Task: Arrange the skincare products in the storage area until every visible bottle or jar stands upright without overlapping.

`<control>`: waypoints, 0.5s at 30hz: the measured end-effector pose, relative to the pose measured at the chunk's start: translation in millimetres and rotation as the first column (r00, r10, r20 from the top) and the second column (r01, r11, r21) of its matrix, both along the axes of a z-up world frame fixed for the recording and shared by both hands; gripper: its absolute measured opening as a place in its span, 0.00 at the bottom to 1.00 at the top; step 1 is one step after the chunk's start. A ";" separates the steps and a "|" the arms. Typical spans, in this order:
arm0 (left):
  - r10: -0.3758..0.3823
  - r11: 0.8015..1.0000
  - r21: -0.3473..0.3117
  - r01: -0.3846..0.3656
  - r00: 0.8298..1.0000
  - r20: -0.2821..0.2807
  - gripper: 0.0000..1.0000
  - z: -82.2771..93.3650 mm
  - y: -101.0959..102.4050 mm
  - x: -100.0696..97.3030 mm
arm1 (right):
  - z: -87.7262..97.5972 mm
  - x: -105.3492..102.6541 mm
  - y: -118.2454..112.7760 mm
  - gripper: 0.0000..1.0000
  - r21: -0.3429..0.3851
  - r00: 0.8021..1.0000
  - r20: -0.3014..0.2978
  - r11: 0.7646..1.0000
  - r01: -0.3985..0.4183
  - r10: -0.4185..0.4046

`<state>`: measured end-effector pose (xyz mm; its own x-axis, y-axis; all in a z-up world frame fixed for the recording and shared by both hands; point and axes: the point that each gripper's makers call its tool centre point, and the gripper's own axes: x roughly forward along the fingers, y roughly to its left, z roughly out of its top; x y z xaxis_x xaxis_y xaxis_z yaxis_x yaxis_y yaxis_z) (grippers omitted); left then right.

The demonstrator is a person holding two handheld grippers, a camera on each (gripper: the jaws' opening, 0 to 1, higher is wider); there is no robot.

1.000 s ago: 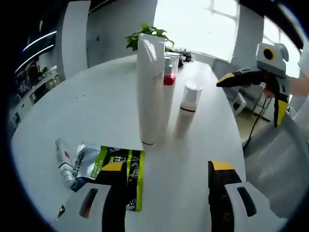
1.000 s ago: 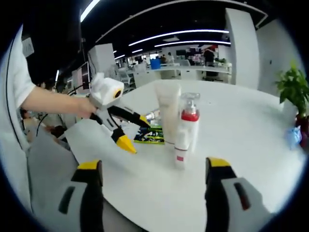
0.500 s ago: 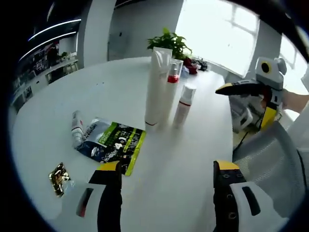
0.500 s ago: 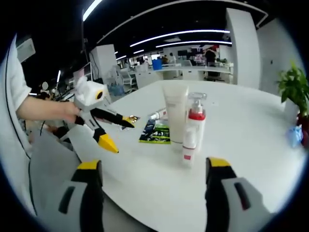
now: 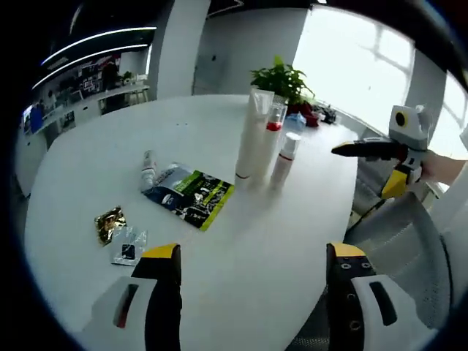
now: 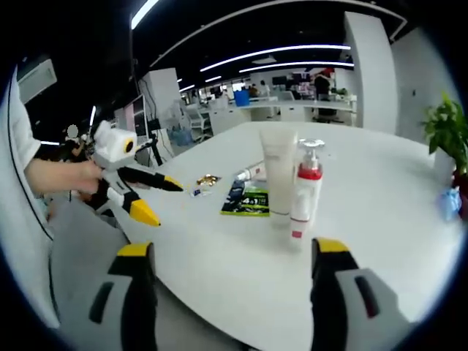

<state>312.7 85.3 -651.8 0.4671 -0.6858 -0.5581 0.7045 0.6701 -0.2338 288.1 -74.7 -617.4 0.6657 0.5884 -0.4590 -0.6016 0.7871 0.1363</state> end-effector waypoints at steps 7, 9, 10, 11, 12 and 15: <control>0.080 0.997 -0.025 -0.080 0.997 0.008 0.80 7.9 18.4 -18.6 | 0.0 -4.0 5.9 0.88 0.041 1.000 -0.019 0.999 0.021 -0.020; 0.101 0.994 -0.032 -0.100 0.995 0.007 0.80 10.1 24.6 -24.7 | 0.9 -5.2 7.1 0.88 0.050 0.999 -0.022 0.998 0.027 -0.026; 0.109 0.993 -0.038 -0.109 0.994 0.007 0.80 11.5 26.9 -26.9 | 1.2 -6.0 7.7 0.88 0.052 0.999 -0.023 0.998 0.030 -0.029; 0.120 0.992 -0.041 -0.119 0.993 0.008 0.80 12.8 29.5 -28.7 | 1.6 -6.9 8.2 0.88 0.053 0.999 -0.024 0.998 0.032 -0.031; 0.134 0.990 -0.046 -0.133 0.991 0.008 0.80 14.5 33.3 -31.4 | 2.3 -8.1 9.0 0.88 0.053 0.999 -0.023 0.998 0.034 -0.033; 0.168 0.985 -0.051 -0.167 0.986 0.012 0.80 16.6 42.3 -35.2 | 4.6 -10.0 8.9 0.88 0.058 0.999 -0.022 0.997 0.045 -0.044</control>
